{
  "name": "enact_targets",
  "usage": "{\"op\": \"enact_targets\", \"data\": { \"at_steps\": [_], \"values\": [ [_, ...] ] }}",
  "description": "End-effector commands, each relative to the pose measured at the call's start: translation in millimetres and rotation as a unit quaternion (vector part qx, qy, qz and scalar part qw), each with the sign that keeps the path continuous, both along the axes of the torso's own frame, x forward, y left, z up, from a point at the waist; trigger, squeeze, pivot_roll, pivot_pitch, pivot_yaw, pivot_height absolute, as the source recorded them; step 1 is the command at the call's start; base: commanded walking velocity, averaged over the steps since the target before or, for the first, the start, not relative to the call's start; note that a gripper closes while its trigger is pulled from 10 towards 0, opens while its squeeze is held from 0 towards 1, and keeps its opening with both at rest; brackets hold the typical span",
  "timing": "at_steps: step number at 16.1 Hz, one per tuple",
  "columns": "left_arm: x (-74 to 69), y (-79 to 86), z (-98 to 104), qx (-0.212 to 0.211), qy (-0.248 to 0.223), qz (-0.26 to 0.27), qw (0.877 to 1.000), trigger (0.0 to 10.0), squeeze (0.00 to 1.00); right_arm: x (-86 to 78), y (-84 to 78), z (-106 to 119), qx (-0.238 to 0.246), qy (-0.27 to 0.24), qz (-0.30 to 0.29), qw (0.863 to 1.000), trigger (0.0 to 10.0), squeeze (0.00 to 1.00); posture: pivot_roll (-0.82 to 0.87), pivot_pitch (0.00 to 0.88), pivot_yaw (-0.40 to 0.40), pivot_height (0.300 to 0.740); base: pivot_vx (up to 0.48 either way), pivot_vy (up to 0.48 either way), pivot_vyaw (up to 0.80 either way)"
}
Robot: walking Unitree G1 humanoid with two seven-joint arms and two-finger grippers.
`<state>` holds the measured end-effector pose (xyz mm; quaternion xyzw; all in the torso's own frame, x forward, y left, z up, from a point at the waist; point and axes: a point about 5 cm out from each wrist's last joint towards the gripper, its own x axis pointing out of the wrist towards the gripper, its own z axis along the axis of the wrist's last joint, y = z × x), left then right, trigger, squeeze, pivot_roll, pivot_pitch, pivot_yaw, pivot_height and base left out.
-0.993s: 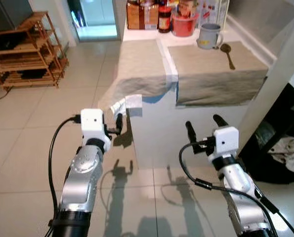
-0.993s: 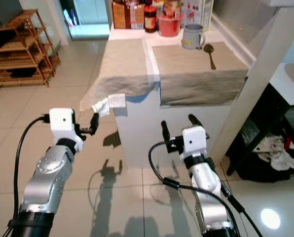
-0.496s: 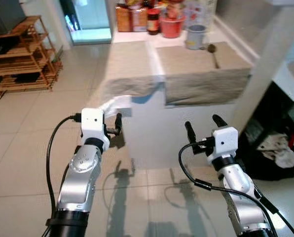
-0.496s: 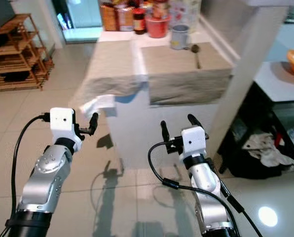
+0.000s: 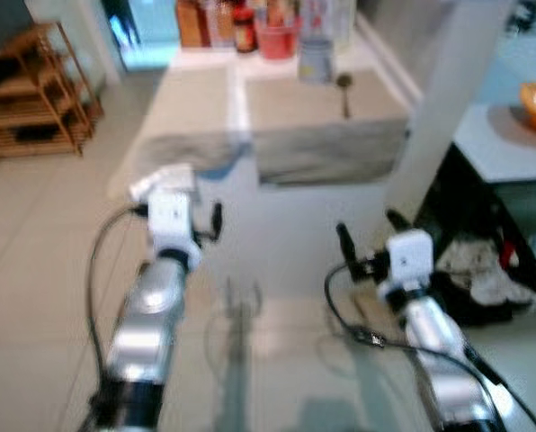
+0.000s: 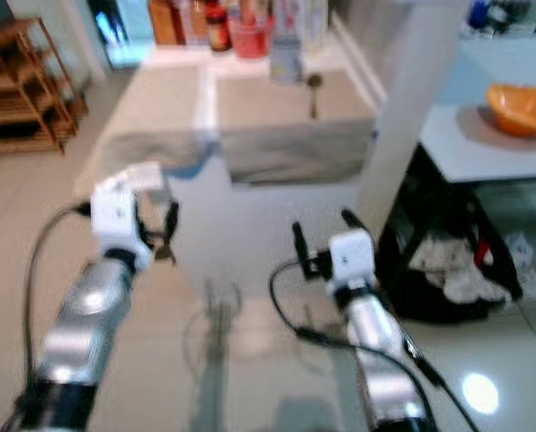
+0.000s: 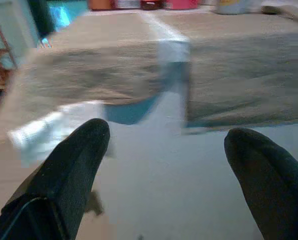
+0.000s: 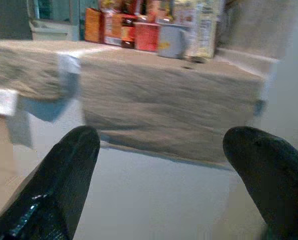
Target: Setting the table
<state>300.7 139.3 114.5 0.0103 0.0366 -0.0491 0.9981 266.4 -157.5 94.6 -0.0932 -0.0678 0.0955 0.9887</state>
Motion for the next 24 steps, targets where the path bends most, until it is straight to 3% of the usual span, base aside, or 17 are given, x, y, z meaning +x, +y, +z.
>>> {"op": "enact_targets", "data": {
  "at_steps": [1,3,9,18,24],
  "values": [
    [0.8,5.8,5,0.016,-0.015,0.002,1.000,10.0,0.00,1.3,2.0,5,0.007,-0.011,-0.003,1.000,10.0,0.00,-0.12,0.000,0.079,0.740,0.000,0.000,0.00],
    [0.0,-1.2,12,-0.004,-0.033,-0.027,0.999,10.0,0.00,1.7,2.9,5,0.007,-0.012,-0.002,1.000,10.0,0.00,-0.12,0.000,0.080,0.740,0.193,0.000,0.00],
    [1.2,-4.9,12,0.011,-0.038,-0.040,0.998,10.0,0.00,4.1,2.4,6,0.006,-0.015,-0.010,1.000,10.0,0.00,-0.13,0.000,0.084,0.740,0.479,0.000,0.00],
    [2.2,-3.6,13,0.008,-0.040,-0.032,0.999,10.0,0.00,3.3,2.0,6,0.003,-0.014,-0.008,1.000,10.0,0.00,-0.12,0.000,0.084,0.740,0.470,0.000,0.00],
    [4.0,-2.5,13,0.007,-0.039,-0.023,0.999,10.0,0.00,9.4,9.7,23,0.005,-0.036,0.004,0.999,10.0,0.00,-0.12,0.000,0.082,0.740,0.459,0.000,0.00]
  ]
}}
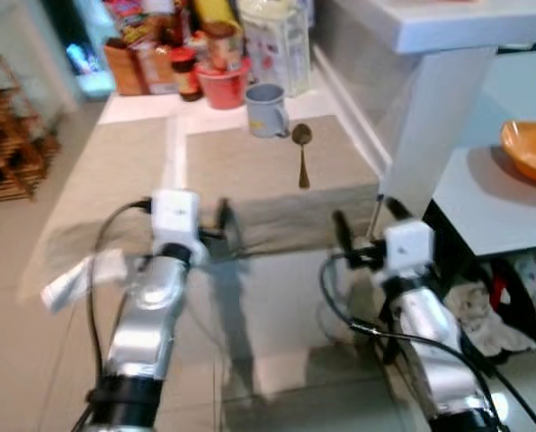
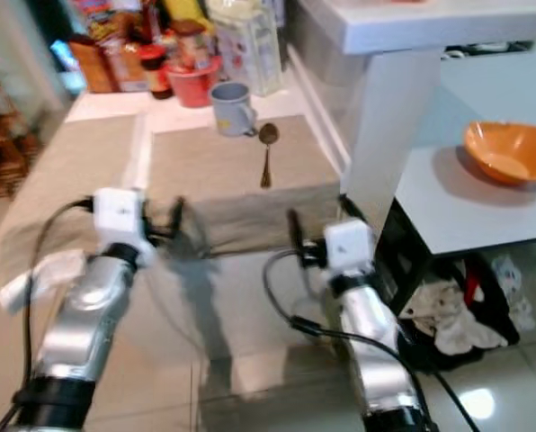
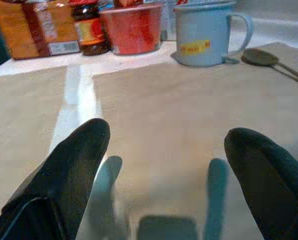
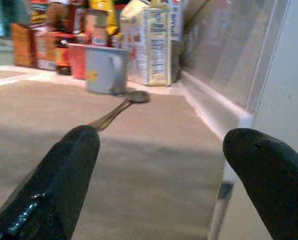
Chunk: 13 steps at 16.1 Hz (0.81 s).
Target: Setting the table
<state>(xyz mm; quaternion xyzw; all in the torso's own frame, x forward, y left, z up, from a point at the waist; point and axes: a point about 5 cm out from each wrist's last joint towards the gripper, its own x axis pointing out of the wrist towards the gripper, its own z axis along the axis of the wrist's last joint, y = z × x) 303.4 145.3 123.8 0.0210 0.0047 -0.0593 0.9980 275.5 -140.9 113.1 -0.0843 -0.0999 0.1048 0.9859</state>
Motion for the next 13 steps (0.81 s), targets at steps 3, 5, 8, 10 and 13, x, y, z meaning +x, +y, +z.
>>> {"op": "enact_targets", "data": {
  "at_steps": [3,5,8,10,13],
  "values": [
    [1.4,-9.5,5,-0.002,-0.013,-0.015,1.000,10.0,0.00,6.5,2.1,20,0.000,-0.023,0.004,1.000,10.0,0.00,-0.12,0.000,0.082,0.740,0.455,0.000,0.00],
    [1.8,-9.7,6,-0.001,-0.016,-0.015,1.000,10.0,0.00,11.1,6.7,29,-0.003,-0.029,0.007,1.000,10.0,0.00,-0.12,0.000,0.081,0.740,0.459,0.000,0.00],
    [2.6,-8.6,7,-0.011,-0.018,-0.003,1.000,10.0,0.00,15.1,14.9,37,-0.006,-0.029,0.027,0.999,10.0,0.00,-0.12,0.000,0.078,0.740,0.153,0.000,0.00],
    [2.2,-10.4,7,-0.010,-0.018,-0.007,1.000,10.0,0.00,14.9,18.4,39,-0.003,-0.026,0.036,0.999,10.0,0.00,-0.12,0.000,0.077,0.740,0.000,0.000,0.00],
    [2.5,-11.8,7,-0.011,-0.016,-0.011,1.000,10.0,0.00,17.4,21.5,41,0.004,-0.015,0.035,0.999,10.0,0.00,-0.12,0.000,0.077,0.740,0.000,0.000,0.00]
  ]
}}
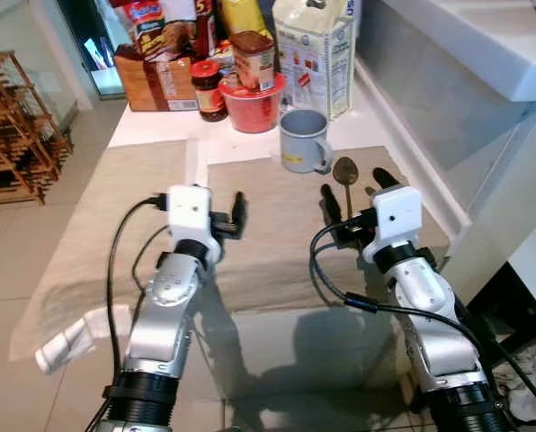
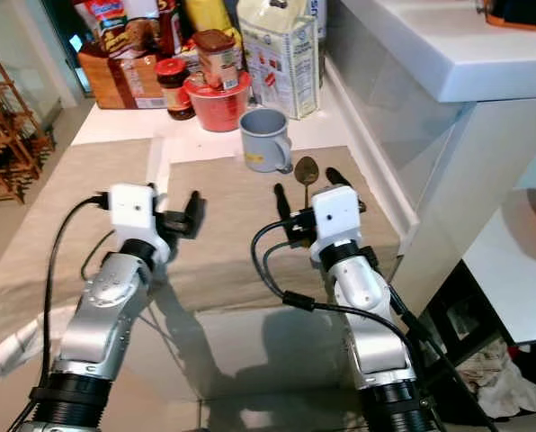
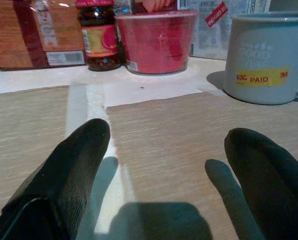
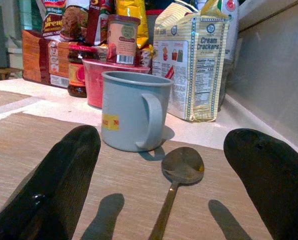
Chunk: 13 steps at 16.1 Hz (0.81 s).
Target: Setting the table
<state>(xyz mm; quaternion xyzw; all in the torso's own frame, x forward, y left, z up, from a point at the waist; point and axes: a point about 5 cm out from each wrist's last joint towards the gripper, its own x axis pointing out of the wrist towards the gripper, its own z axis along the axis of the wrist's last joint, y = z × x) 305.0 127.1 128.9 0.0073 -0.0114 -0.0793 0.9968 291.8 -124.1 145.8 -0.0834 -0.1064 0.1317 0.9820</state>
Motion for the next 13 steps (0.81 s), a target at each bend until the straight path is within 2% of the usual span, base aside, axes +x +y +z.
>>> {"op": "enact_targets", "data": {
  "at_steps": [1,5,9,10,11,13],
  "values": [
    [1.0,6.5,2,0.004,-0.001,0.009,1.000,10.0,0.00,3.8,4.2,9,0.010,-0.008,0.000,1.000,10.0,0.00,-0.12,0.000,0.079,0.740,0.000,0.000,0.00],
    [1.7,5.4,1,0.007,0.000,0.003,1.000,10.0,0.00,27.1,-10.8,16,0.032,0.018,-0.074,0.997,10.0,0.00,-0.12,0.000,0.084,0.740,0.000,0.000,0.00],
    [2.9,6.8,2,0.016,0.001,-0.005,1.000,10.0,0.00,63.2,-24.4,20,0.038,0.043,-0.149,0.987,10.0,0.00,-0.11,0.000,0.094,0.740,0.000,0.000,0.00],
    [3.0,6.9,2,0.017,0.001,-0.005,1.000,10.0,0.00,66.2,-25.3,20,0.037,0.044,-0.155,0.986,10.0,0.00,-0.11,0.000,0.094,0.740,0.000,0.000,0.00],
    [2.2,8.5,4,0.021,0.000,-0.005,1.000,10.0,0.00,78.2,-27.3,19,0.041,0.062,-0.172,0.982,10.0,0.00,-0.06,0.000,0.099,0.740,0.000,0.000,0.00],
    [0.2,12.3,6,0.028,-0.003,-0.002,1.000,10.0,0.00,92.3,-22.9,25,0.052,0.067,-0.169,0.982,10.0,0.00,-0.03,0.000,0.094,0.740,0.000,0.000,0.00]
  ]
}}
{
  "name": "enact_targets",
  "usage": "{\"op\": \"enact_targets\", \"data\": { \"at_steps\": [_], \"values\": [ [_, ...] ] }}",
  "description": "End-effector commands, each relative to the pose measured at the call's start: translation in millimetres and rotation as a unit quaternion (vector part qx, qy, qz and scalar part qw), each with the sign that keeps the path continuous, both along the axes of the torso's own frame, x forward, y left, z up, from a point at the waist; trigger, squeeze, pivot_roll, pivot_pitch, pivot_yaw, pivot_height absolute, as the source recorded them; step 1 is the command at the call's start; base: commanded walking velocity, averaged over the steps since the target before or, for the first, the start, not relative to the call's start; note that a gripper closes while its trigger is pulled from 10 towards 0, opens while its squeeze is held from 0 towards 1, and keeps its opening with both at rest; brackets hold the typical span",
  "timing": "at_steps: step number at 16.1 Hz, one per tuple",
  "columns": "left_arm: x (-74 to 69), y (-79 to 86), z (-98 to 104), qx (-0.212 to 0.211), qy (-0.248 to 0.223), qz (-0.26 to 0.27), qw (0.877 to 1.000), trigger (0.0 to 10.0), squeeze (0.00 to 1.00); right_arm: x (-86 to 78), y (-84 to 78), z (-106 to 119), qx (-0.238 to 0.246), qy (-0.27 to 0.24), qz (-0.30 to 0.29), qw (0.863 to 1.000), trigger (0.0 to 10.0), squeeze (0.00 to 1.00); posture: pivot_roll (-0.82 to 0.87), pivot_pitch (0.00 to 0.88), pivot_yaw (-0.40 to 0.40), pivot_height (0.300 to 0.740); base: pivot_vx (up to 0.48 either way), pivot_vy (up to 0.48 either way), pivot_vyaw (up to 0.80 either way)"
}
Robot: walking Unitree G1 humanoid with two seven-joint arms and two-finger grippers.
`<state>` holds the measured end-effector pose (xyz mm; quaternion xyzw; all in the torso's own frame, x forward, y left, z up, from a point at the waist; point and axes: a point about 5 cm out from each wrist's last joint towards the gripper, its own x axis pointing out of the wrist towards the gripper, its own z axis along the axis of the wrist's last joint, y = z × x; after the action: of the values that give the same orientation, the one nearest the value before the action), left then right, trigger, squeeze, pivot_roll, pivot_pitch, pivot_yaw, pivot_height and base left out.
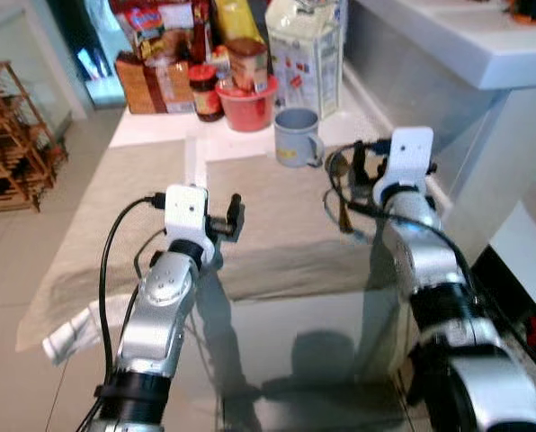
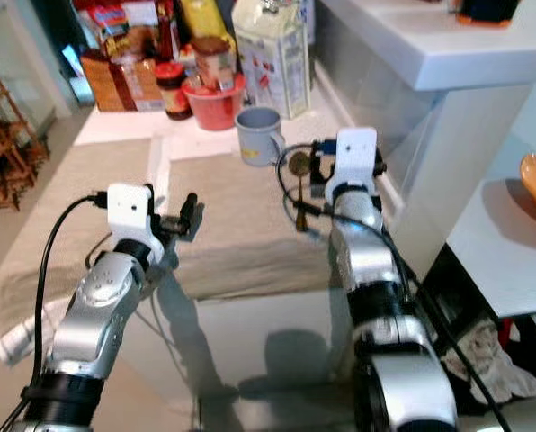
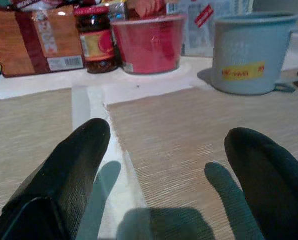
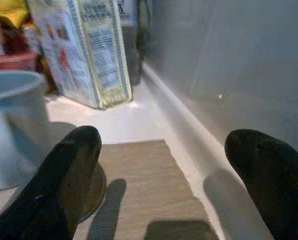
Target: Setting the table
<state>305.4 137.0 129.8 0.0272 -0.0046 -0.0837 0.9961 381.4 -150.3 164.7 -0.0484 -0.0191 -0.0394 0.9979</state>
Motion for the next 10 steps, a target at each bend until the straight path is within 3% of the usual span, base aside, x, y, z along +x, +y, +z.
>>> {"op": "enact_targets", "data": {
  "at_steps": [1,5,7,10],
  "values": [
    [-1.5,4.8,5,0.010,-0.008,0.005,1.000,10.0,0.00,7.4,7.3,10,0.004,-0.015,0.009,1.000,10.0,0.00,-0.02,0.000,0.090,0.740,0.000,0.000,0.00],
    [-4.8,8.4,5,0.013,-0.008,0.014,1.000,10.0,0.00,15.3,19.9,14,0.010,-0.008,0.025,1.000,10.0,0.00,0.00,0.000,0.073,0.740,0.000,0.000,0.00],
    [-5.9,8.5,6,0.014,-0.009,0.016,1.000,10.0,0.00,21.9,30.5,27,0.006,-0.001,0.028,1.000,10.0,0.00,-0.01,0.000,0.066,0.740,0.000,0.000,0.00],
    [-6.9,7.6,5,0.015,-0.010,0.016,1.000,10.0,0.00,24.0,31.4,29,0.003,0.037,0.008,0.999,10.0,0.00,-0.01,0.000,0.063,0.740,0.000,0.000,0.00]
  ]
}}
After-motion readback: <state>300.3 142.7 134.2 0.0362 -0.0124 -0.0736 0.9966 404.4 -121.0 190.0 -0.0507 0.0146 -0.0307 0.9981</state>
